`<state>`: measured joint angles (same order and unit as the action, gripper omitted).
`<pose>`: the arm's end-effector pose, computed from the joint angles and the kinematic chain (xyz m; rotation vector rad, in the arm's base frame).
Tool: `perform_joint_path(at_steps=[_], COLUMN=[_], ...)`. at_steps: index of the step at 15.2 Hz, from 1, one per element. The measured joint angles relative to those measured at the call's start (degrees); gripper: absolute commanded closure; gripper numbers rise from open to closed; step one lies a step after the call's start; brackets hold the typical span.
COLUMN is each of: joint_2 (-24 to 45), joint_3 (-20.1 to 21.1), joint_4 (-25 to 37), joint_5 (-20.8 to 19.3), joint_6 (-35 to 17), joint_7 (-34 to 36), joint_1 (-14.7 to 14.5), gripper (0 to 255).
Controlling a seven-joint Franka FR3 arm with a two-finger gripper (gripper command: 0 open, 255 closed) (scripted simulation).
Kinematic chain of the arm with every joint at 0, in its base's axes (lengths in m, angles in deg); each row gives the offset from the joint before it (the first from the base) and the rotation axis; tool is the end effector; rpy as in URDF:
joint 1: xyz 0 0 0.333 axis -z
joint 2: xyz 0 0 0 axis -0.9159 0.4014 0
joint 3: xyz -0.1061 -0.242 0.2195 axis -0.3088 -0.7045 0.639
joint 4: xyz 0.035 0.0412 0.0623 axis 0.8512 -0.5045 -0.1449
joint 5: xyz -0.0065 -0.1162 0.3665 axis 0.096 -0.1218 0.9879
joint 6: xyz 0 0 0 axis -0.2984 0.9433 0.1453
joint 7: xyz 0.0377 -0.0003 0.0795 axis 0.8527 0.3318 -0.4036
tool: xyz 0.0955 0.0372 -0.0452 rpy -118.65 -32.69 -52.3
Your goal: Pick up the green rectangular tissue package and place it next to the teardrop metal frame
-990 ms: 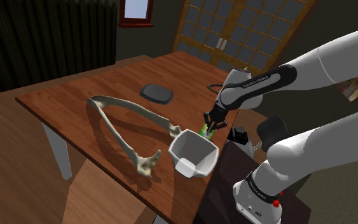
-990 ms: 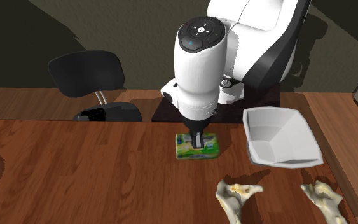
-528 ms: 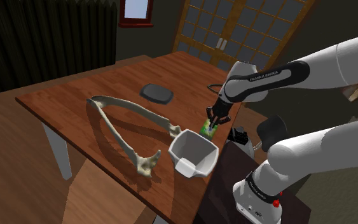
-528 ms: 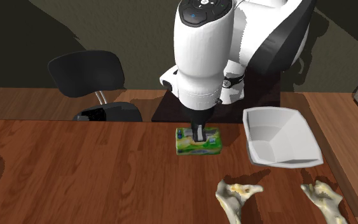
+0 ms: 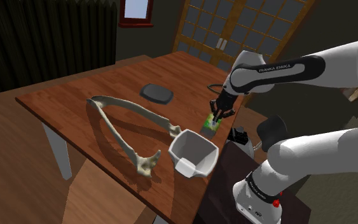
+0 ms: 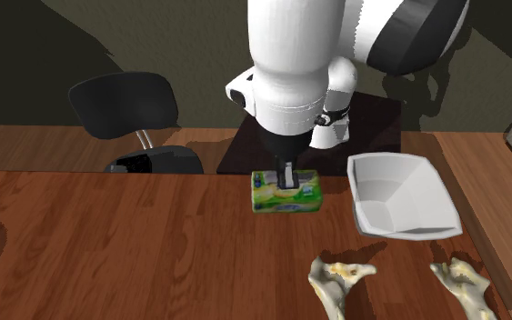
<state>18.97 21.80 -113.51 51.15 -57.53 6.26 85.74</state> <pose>0.3179 -0.0448 0.3801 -2.6003 1.7254 0.0791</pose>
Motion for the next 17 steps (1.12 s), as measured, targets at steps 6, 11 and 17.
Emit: perform_joint_path(at_steps=[6,11,17], joint_2=[-2.67,-4.63,-3.41], joint_3=[-0.58,-0.90,-3.25], joint_4=[3.02,5.68,9.23], joint_5=[-0.55,-0.86,-2.80], joint_6=[5.70,10.31,12.85], joint_7=[0.15,0.46,-1.96], joint_1=[0.20,0.21,2.04], gripper=[255,255,255])
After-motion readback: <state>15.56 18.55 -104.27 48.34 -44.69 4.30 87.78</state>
